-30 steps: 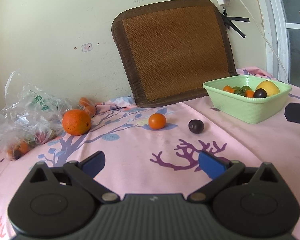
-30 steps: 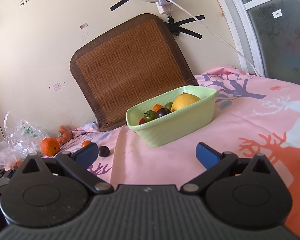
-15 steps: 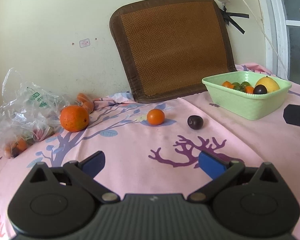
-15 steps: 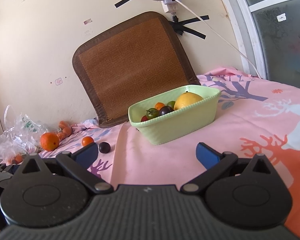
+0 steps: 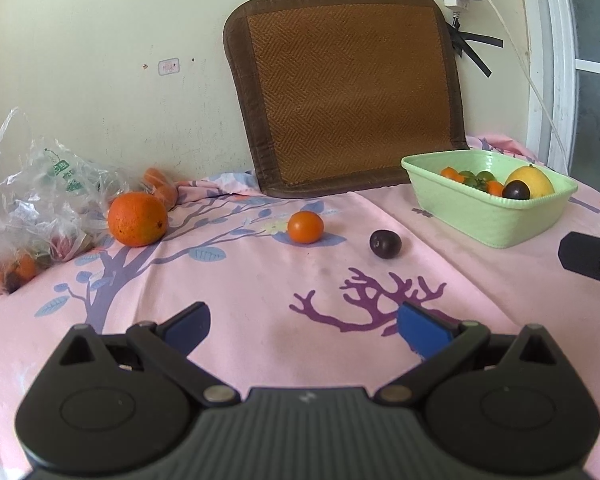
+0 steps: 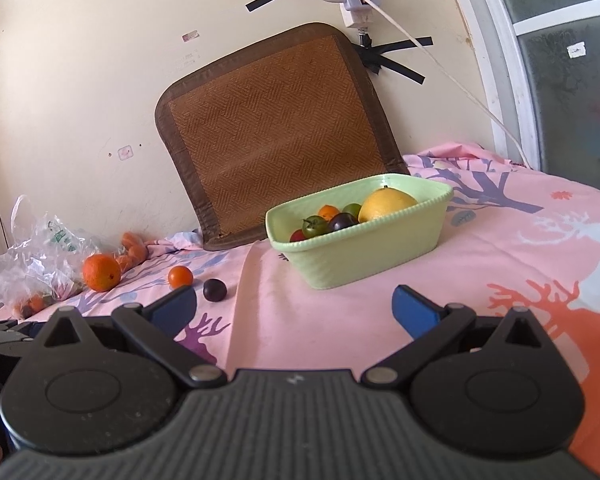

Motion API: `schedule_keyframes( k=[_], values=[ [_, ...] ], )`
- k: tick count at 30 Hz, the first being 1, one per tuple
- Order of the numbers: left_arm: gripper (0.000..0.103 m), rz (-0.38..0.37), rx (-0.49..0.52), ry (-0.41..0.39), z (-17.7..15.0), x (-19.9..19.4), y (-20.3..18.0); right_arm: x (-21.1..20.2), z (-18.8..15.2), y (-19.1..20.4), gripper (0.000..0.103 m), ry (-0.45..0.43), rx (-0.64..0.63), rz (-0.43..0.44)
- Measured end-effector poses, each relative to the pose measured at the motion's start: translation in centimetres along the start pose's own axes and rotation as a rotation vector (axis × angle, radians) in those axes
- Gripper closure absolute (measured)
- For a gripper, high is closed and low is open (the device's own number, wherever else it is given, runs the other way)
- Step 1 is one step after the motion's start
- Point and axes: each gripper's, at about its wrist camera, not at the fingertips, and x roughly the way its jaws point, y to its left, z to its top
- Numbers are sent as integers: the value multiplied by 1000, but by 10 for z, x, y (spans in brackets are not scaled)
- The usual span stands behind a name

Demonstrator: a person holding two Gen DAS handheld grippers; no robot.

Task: Organize fruits
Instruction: 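Move both open tools toward the small orange and dark plum on the cloth, then grasp the small orange with the left tool while the right tool grasps the dark plum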

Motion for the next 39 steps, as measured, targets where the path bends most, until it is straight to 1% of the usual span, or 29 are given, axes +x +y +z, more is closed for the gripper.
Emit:
schedule_keyframes(
  k=[11, 20, 22, 24, 26, 27, 29, 31, 32, 33, 34, 35, 36, 37, 38, 39],
  values=[
    [0, -13, -9, 54, 2, 8, 1, 0, 0, 3, 0, 0, -16, 21],
    [0, -14, -33, 62, 2, 9, 3, 2, 0, 3, 0, 4, -20, 22],
    [0, -31, -53, 60, 2, 8, 7, 1, 0, 3, 0, 2, -19, 17],
    [0, -76, -110, 77, 4, 8, 16, -1, 0, 4, 0, -12, -24, 14],
    [0, -124, -176, 108, 10, 11, 30, 1, 0, 7, 0, -6, -47, 36],
    [0, -135, -195, 106, 15, 11, 37, 4, 2, 10, 0, 11, -63, 53],
    [0, -138, -203, 66, 31, 11, 48, 12, 5, 16, 0, 41, -103, 91],
    [0, -142, -181, 39, 49, 14, 55, 21, 10, 25, 0, 51, -144, 123],
    [0, -161, -166, 33, 59, 19, 55, 26, 13, 30, 3, 60, -165, 138],
    [0, -199, -145, 33, 68, 27, 55, 32, 15, 34, 8, 74, -183, 153],
    [0, -229, -125, 43, 75, 35, 53, 40, 17, 40, 11, 98, -205, 172],
    [1, -241, -110, 53, 80, 45, 52, 48, 19, 45, 20, 119, -223, 188],
    [7, -237, -96, 66, 85, 58, 49, 58, 20, 49, 28, 145, -239, 200],
    [11, -236, -90, 81, 87, 70, 50, 69, 22, 53, 32, 173, -252, 201],
    [19, -246, -91, 106, 89, 83, 50, 79, 22, 57, 38, 198, -263, 198],
    [27, -260, -100, 134, 89, 95, 51, 89, 22, 59, 40, 216, -273, 193]
  ],
)
